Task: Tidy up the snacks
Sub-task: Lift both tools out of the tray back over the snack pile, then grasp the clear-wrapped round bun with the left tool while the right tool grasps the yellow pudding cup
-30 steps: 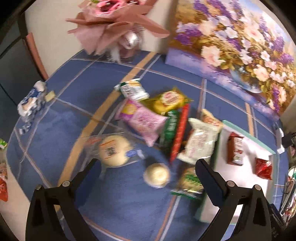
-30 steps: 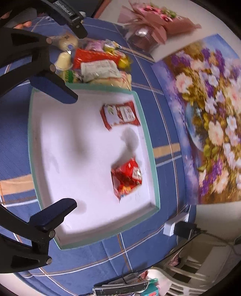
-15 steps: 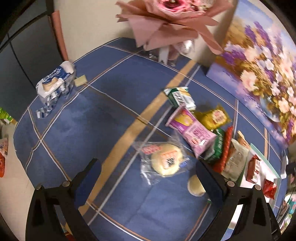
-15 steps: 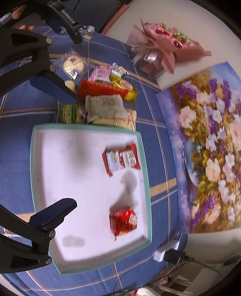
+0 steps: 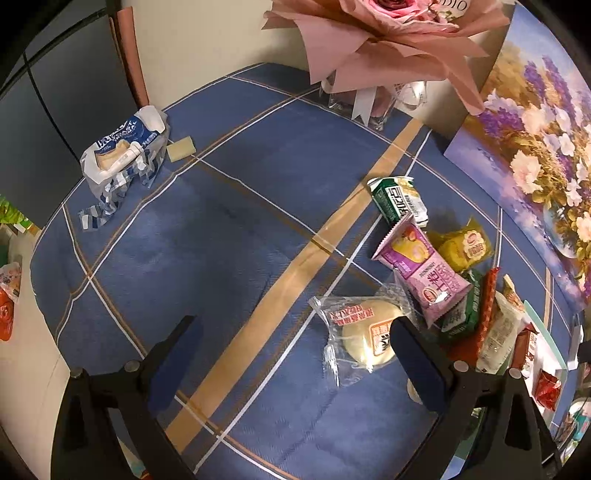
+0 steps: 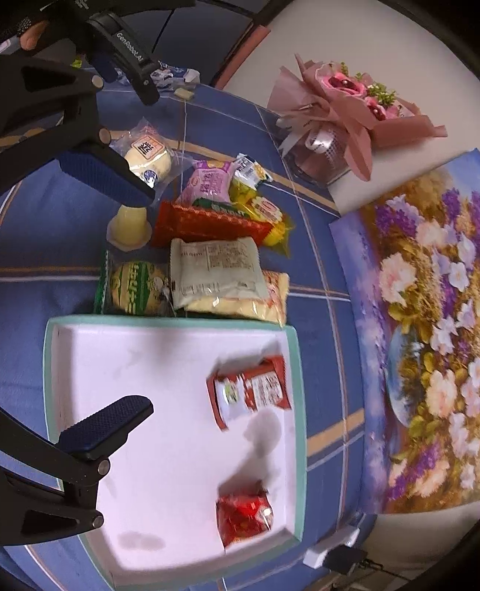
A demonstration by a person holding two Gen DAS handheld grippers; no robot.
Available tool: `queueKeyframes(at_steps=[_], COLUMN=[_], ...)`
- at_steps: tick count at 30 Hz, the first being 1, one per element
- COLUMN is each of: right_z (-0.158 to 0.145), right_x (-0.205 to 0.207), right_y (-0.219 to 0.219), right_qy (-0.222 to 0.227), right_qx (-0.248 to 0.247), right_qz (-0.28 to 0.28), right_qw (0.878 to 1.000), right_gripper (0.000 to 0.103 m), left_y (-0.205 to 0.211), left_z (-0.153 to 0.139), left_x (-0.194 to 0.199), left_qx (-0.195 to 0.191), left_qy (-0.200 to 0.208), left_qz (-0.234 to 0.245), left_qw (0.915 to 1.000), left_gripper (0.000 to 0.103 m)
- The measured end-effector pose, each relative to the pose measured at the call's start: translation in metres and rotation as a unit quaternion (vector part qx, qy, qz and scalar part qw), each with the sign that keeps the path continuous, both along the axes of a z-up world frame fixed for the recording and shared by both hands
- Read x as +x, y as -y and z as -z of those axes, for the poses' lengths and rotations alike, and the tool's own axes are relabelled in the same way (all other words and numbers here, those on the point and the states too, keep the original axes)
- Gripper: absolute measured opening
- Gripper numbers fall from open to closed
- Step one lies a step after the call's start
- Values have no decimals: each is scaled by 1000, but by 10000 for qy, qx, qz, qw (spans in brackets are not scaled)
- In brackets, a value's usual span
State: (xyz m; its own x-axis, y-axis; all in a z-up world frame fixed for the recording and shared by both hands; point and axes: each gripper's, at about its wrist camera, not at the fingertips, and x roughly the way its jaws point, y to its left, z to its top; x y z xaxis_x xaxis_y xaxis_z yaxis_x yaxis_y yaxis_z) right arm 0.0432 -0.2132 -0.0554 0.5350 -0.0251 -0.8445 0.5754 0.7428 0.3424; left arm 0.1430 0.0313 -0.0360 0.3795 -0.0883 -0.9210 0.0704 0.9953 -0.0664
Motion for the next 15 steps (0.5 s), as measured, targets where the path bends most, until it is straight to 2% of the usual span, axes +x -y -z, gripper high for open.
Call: queueKeyframes(at_steps=[5,10,12,15], right_z=[6,10,14,21], right_x=[19,39,46,54], right_y=[-18,-41,-48,-55], right_qy=[-59,-120,-187,-309], right_qx=[-26,-85,-90,-90], right_qz=[-318,-692,-789,-930], right_qw=[9995,9975,9967,9951], right_gripper=[103,102,99,85], left_y=[-1,1,2,4], left_z=[11,23,28,35], left_x=[7,13,15,18], left_qx=[-111,-385,-475,-651], left_qy=[-203,-467,-561,-698], left_qz=[-52,-26,-10,19], left_qw=[9997,9982,9973,9954], left_gripper=[101,101,101,101])
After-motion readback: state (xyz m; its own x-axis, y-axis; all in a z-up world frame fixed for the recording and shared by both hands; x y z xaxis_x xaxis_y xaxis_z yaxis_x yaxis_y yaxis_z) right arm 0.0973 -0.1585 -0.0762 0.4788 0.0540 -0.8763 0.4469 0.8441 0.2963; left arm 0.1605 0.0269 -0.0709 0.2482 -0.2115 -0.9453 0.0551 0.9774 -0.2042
